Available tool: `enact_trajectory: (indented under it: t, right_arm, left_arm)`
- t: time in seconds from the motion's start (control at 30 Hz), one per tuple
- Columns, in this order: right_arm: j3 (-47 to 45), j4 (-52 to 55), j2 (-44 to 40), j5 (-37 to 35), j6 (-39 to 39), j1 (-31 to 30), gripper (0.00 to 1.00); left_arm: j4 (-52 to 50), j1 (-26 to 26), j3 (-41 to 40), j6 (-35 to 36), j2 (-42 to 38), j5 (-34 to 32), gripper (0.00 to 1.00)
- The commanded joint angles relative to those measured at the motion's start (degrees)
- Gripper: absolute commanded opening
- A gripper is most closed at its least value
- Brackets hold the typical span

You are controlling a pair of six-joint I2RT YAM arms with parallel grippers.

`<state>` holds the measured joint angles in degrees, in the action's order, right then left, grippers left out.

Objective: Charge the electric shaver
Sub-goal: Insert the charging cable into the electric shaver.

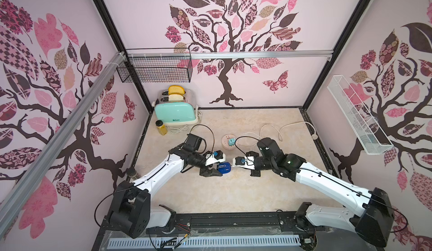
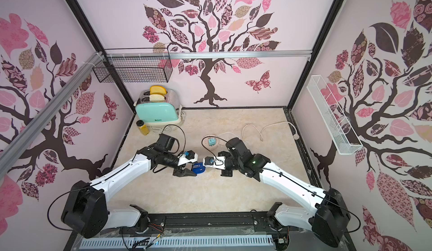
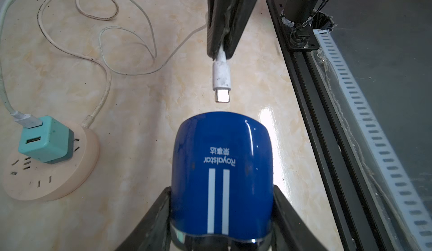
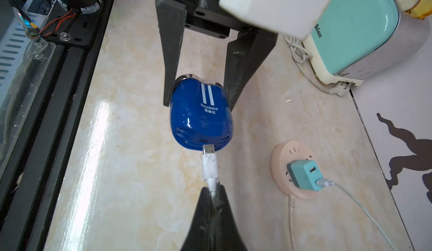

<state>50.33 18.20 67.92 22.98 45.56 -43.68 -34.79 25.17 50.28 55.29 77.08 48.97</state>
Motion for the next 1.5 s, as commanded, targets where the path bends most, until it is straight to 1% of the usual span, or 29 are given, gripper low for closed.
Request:
enact_trajectory:
  t: [0.0, 0.27, 0.7, 1.0, 1.47]
  right_arm:
    - [1.68, 1.04, 0.50, 0.33, 1.02, -0.55, 0.00]
    - [2.05, 0.74, 1.15, 0.25, 0.60, -0.89, 0.00]
    - [2.41, -2.59, 2.43, -2.65, -1.82, -1.27, 0.00]
    - [3.42, -0.08, 3.18, -5.15, -1.22, -2.47, 0.00]
    - [3.99, 0.96, 2.38, -4.88, -1.00, -3.18, 0.00]
  left_arm:
    - [1.12, 0.22, 1.09, -0.44, -0.88, 1.82, 0.00]
    - [1.43, 0.23, 0.87, -0.56, -0.87, 1.92, 0.00]
    - [1.11, 0.23, 1.08, -0.73, -0.88, 2.01, 0.00]
    - [2.29, 0.22, 0.97, -1.92, -0.76, 1.97, 0.00]
    - [3.18, 0.14, 0.53, -2.65, -0.81, 1.92, 0.00]
